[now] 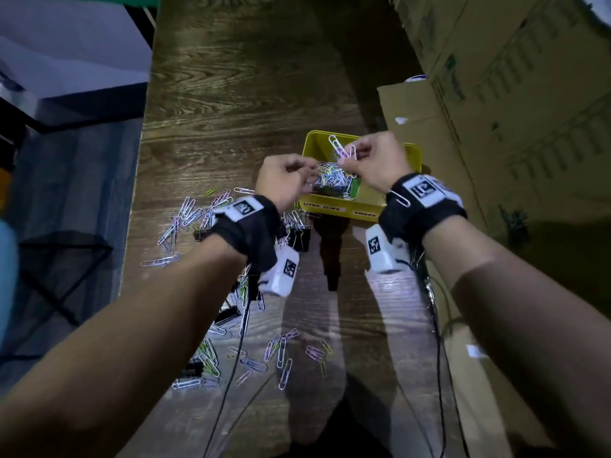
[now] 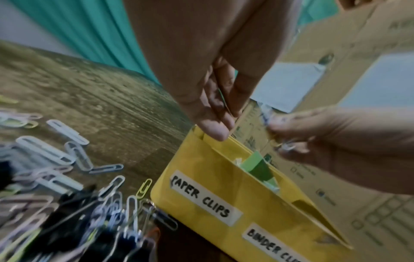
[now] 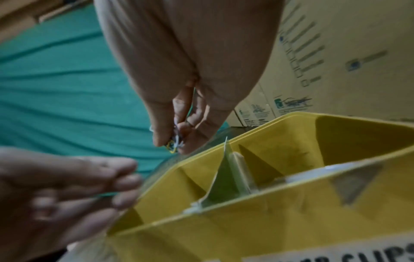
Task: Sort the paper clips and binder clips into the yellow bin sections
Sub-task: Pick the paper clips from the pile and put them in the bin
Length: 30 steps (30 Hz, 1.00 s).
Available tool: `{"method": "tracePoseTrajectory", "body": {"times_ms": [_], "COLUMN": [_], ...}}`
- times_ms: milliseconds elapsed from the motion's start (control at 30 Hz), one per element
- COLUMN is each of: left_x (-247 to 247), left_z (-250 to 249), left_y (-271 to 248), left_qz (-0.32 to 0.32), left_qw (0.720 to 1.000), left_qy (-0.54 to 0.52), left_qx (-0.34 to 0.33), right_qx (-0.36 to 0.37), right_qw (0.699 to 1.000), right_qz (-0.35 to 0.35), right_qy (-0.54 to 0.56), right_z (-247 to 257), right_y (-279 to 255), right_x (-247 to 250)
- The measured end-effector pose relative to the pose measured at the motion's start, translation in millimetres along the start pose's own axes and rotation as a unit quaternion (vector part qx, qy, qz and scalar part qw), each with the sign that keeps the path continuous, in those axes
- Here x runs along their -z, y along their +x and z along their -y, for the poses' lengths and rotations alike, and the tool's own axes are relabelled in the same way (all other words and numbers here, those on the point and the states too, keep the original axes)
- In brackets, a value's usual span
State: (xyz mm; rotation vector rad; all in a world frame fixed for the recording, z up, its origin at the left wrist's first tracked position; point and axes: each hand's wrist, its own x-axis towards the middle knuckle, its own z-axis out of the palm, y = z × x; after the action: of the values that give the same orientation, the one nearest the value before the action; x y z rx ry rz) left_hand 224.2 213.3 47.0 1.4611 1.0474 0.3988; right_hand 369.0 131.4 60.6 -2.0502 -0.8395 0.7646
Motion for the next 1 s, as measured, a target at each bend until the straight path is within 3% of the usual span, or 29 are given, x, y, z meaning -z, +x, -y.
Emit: {"method": "tracePoseTrajectory", "body": {"times_ms": [100, 267, 333, 467, 533, 600, 667, 733, 767, 800, 833, 900, 1000], "left_x": [18, 61, 79, 102, 105, 103, 96, 85, 80, 73, 65, 49, 33], "left_z": [11, 59, 79, 122, 147, 163, 175, 176, 178, 176, 172, 166, 166], "left_y": [-40, -101, -126, -176, -198, -217, -231, -237, -237, -236, -234, -229, -219], "left_qz": [0.019, 0.107, 0.147, 0.154, 0.151, 0.146, 0.131, 0.123, 0.105, 0.101, 0.101, 0.122, 0.158], "left_qw": [1.000, 0.982, 0.958, 0.910, 0.901, 0.880, 0.862, 0.848, 0.838, 0.848, 0.861, 0.858, 0.842], "left_qy": [0.003, 0.142, 0.235, 0.384, 0.406, 0.452, 0.490, 0.516, 0.533, 0.520, 0.499, 0.496, 0.514], "left_qx": [0.011, 0.070, 0.072, -0.014, -0.024, -0.005, -0.010, -0.022, -0.042, -0.031, 0.003, 0.057, 0.052], "right_qx": [-0.018, -0.025, 0.011, 0.139, 0.158, 0.117, 0.067, 0.058, 0.061, 0.067, 0.075, 0.097, 0.092], "right_qw": [0.993, 0.983, 0.984, 0.980, 0.981, 0.969, 0.923, 0.869, 0.853, 0.847, 0.850, 0.865, 0.888], "right_qz": [0.023, 0.061, 0.048, -0.014, 0.036, 0.177, 0.312, 0.385, 0.404, 0.413, 0.411, 0.386, 0.348], "right_qy": [-0.114, -0.171, -0.170, -0.141, -0.109, -0.128, -0.217, -0.306, -0.325, -0.327, -0.321, -0.305, -0.285], "right_z": [0, -7, -5, -4, -12, -28, -51, -74, -82, -88, -91, -93, -94], "right_y": [13, 5, -7, -53, -82, -112, -139, -161, -171, -180, -188, -201, -211], "right_x": [-20, -41, -41, -37, -36, -39, -48, -61, -68, -75, -80, -91, -104]}}
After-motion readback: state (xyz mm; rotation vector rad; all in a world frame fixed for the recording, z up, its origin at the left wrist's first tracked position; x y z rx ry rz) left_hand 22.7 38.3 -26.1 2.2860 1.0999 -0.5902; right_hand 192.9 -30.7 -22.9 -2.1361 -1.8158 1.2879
